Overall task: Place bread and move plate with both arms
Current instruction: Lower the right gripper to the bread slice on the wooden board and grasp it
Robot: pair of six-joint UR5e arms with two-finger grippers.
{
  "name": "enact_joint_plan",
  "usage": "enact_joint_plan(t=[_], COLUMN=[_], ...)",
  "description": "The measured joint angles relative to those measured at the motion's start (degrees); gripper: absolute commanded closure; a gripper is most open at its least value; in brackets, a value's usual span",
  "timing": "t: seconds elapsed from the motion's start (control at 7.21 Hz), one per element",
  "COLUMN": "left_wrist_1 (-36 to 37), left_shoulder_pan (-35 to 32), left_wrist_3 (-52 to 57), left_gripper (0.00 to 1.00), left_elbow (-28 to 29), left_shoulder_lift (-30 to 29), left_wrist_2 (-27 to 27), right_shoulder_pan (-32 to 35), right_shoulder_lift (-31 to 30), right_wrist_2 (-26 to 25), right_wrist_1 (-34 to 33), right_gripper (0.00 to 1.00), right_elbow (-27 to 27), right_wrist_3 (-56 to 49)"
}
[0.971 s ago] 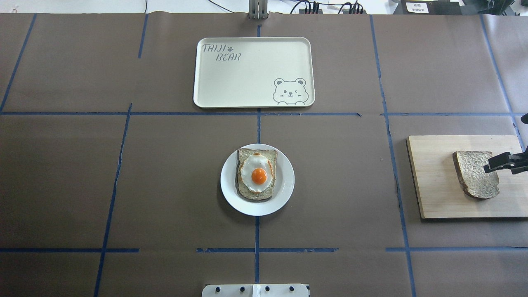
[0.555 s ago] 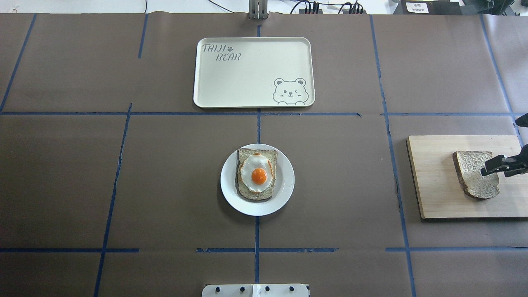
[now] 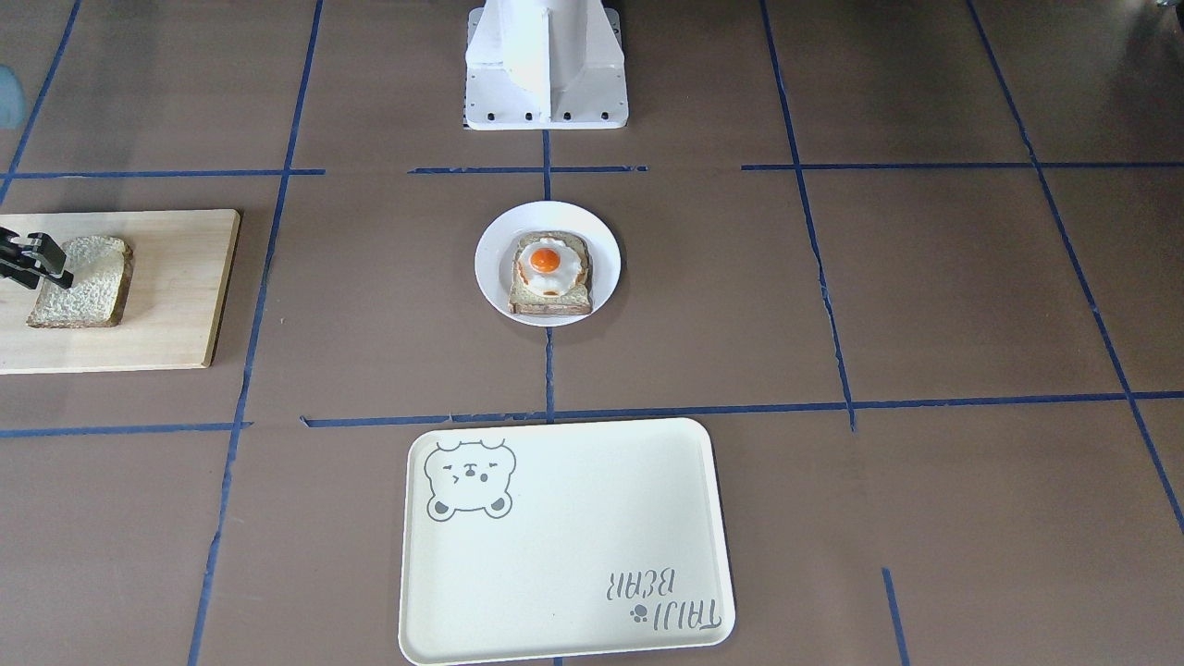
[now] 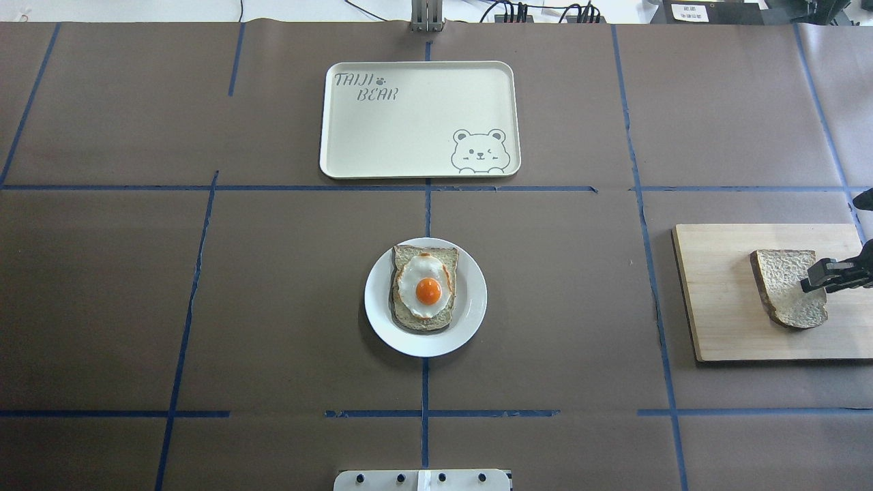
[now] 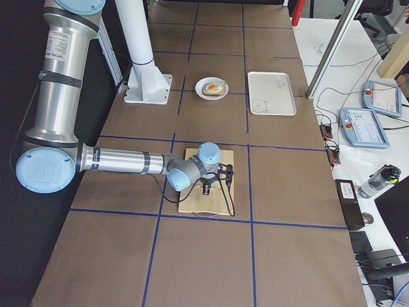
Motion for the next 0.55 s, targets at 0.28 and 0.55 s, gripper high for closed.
enact_joint_plan(t=[0.28, 0.55], left_wrist_1=[-0.02, -0.02], left_shoulder_pan=[-0.01, 0.0], left_wrist_3=[0.0, 0.0], left_gripper=[0.0, 0.0], left_elbow=[0.01, -0.07], left_shoulder_lift=[0.01, 0.01], left_wrist_2=[0.0, 0.0], right_shoulder_pan=[0.01, 0.0], right_shoulder_lift=[-0.11, -0.13], right_wrist_2=[-0.45, -0.45], right_wrist_1=[-0.04, -0.01], right_gripper=[0.84, 1.0], right_elbow=[0.02, 0.17], right_wrist_3=[-0.03, -0.05])
